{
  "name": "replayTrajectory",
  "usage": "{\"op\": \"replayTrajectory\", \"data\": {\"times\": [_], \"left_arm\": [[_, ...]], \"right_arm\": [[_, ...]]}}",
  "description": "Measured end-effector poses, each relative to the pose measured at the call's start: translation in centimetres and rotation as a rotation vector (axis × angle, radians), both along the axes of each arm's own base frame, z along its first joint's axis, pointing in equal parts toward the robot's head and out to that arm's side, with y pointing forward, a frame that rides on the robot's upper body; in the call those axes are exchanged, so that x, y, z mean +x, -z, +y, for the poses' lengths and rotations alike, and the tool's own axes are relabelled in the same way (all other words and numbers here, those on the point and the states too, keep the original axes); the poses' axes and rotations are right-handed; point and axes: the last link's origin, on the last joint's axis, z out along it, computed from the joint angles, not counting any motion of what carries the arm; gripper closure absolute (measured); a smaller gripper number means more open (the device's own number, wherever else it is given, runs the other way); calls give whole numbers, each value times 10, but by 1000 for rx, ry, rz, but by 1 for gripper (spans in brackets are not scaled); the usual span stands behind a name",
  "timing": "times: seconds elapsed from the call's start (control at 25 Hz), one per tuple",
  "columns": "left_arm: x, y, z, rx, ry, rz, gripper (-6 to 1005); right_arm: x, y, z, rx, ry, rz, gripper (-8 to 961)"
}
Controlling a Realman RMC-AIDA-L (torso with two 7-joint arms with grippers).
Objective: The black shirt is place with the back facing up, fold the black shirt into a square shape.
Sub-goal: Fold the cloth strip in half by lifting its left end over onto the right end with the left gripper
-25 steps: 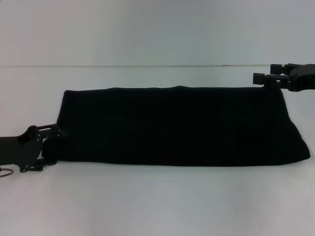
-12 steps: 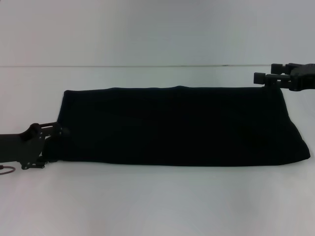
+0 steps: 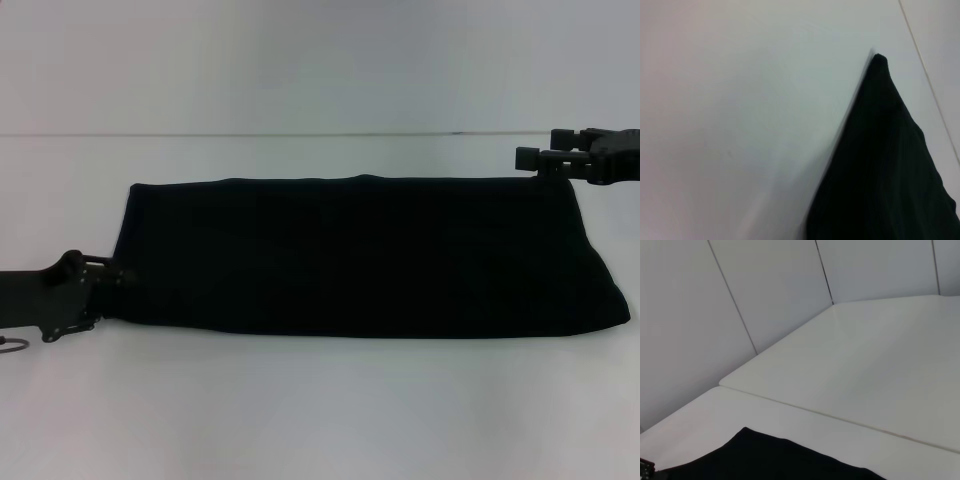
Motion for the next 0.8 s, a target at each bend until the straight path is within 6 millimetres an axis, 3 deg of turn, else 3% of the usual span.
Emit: {"op": "replayTrajectory", "data": {"times": [0.48,0.6,0.8], "left_arm": [[-3,0,-2,0,14,13,734],[-3,1,-3,-3,19,19,936],[-4,1,-4,-6,40,30,927]], "right_arm": [[0,-1,0,2,-1,-2,39],[0,-1,0,2,-1,-2,39],[1,0,-1,2,-2,-3,38]]}}
